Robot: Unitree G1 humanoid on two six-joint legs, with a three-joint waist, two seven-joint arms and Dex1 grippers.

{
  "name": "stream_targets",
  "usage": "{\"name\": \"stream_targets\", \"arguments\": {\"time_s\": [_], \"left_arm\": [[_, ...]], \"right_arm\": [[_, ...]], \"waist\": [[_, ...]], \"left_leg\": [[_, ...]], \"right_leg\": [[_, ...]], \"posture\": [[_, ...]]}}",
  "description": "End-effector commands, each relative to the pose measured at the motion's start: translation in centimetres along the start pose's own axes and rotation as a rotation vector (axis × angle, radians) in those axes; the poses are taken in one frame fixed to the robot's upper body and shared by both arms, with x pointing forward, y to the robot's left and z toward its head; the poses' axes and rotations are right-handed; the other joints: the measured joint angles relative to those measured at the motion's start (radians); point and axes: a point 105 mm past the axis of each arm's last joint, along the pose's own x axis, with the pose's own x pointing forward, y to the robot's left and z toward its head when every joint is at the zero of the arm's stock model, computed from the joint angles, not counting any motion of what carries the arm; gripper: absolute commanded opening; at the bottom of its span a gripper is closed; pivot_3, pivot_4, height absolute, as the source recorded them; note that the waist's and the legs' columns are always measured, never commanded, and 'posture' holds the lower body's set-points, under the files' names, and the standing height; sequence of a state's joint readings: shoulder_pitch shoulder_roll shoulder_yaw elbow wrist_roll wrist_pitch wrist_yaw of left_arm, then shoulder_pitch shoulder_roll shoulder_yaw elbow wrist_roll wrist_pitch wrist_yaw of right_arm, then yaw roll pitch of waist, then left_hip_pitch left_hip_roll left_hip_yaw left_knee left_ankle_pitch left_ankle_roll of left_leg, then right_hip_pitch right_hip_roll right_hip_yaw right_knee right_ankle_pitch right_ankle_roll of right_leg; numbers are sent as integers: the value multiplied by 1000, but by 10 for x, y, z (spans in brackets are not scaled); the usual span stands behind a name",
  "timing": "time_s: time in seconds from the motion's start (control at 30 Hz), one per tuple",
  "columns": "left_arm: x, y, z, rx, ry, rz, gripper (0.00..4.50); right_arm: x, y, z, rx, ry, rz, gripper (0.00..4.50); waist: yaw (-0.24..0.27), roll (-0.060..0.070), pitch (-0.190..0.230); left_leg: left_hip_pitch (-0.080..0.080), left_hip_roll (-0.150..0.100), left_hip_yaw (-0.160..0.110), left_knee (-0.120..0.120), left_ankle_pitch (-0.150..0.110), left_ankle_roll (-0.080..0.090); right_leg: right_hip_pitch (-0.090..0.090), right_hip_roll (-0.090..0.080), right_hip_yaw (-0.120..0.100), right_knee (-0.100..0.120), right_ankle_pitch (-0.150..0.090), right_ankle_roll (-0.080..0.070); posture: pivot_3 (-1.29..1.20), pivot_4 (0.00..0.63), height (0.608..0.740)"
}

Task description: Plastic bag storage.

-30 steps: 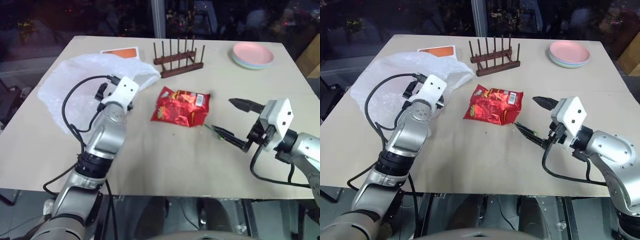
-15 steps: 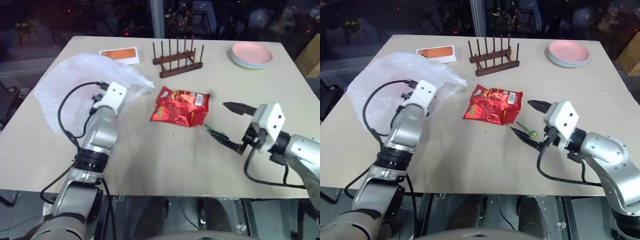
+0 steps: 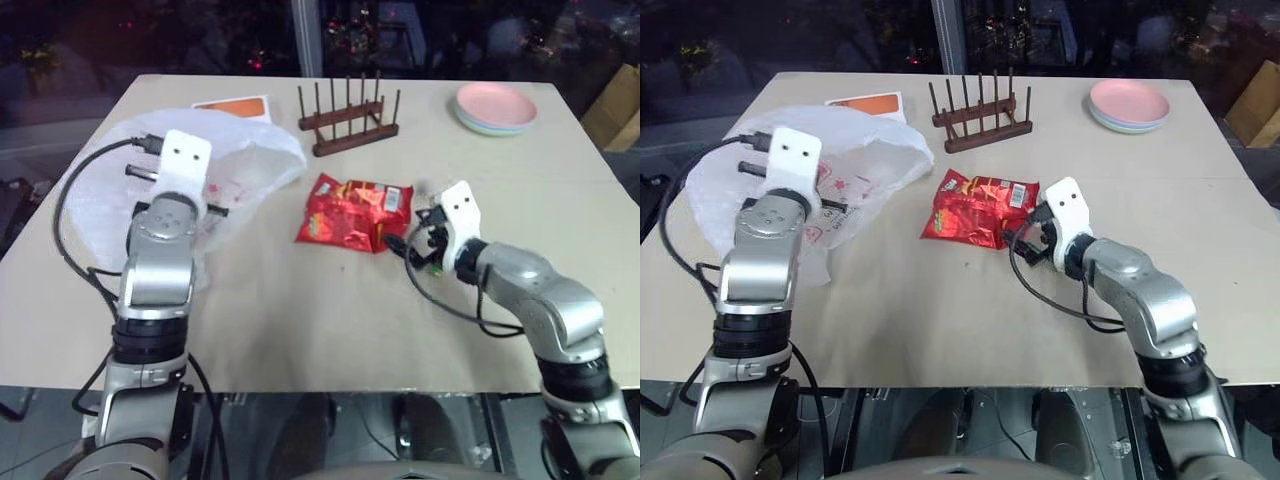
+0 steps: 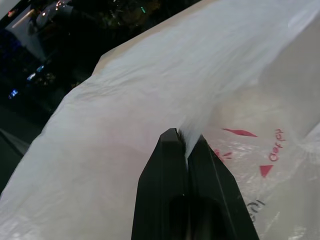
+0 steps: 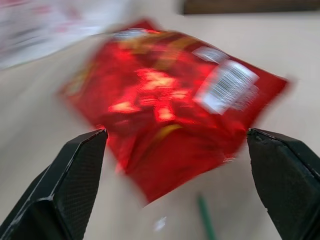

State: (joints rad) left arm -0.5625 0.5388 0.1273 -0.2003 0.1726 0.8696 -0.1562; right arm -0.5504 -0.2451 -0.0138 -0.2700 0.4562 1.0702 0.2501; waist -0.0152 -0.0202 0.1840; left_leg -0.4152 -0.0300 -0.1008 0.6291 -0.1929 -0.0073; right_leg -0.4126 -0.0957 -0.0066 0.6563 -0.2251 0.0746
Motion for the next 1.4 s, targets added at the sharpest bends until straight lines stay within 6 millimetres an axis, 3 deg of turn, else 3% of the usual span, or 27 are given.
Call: {"name": "stream_targets", "arguments": {"time_s": [0.03,0.27,0.37,0.57,0.6,0.77,0.9,1.13,1.4], "left_arm": [[-8,6,14,-13,-49,22,38],[-12,8,18,23,-79,27,38],[-12,8,20,8,-85,19,0],[-12,9,19,-86,-63,-21,0],[-11,10,20,-119,-55,-31,0],[-8,9,21,-187,-22,-83,0],[-9,-9,37,-240,-42,-192,0],[-20,-49,76,-321,-114,-419,0],[-27,-80,95,-381,-151,-579,0]], "right_arm": [[6,-9,6,87,20,-26,4500],[37,-8,-3,139,62,-39,4500],[43,-5,-1,170,45,-14,3262],[43,4,15,237,-36,53,196],[39,9,20,261,-49,92,67],[16,36,38,349,-76,276,67],[-3,53,53,428,-112,386,67],[-30,44,70,513,-205,394,67],[-49,46,85,585,-308,420,67]], "waist": [[1,0,0],[-6,0,0],[-13,0,0],[-22,0,0],[-23,0,0],[-25,0,0],[-25,0,0],[-20,0,0],[-29,1,1]], "left_leg": [[0,0,0,0,0,0],[1,0,2,0,0,0],[1,0,2,0,0,0],[0,0,2,0,0,0],[1,0,2,0,0,0],[0,0,2,0,0,0],[0,1,2,0,0,0],[0,1,2,1,0,0],[1,2,4,0,0,0]], "right_leg": [[0,0,0,1,0,0],[-2,1,2,2,0,0],[-2,1,3,2,0,0],[-2,1,3,2,0,0],[-2,1,3,2,0,0],[-2,1,3,3,0,0],[-2,2,3,3,0,0],[-2,1,3,4,0,0],[-3,2,5,4,0,-1]], "posture": [[0,150,740],[0,150,740],[0,150,740],[0,150,740],[0,150,740],[0,150,740],[0,150,740],[0,150,740],[0,150,740]]}}
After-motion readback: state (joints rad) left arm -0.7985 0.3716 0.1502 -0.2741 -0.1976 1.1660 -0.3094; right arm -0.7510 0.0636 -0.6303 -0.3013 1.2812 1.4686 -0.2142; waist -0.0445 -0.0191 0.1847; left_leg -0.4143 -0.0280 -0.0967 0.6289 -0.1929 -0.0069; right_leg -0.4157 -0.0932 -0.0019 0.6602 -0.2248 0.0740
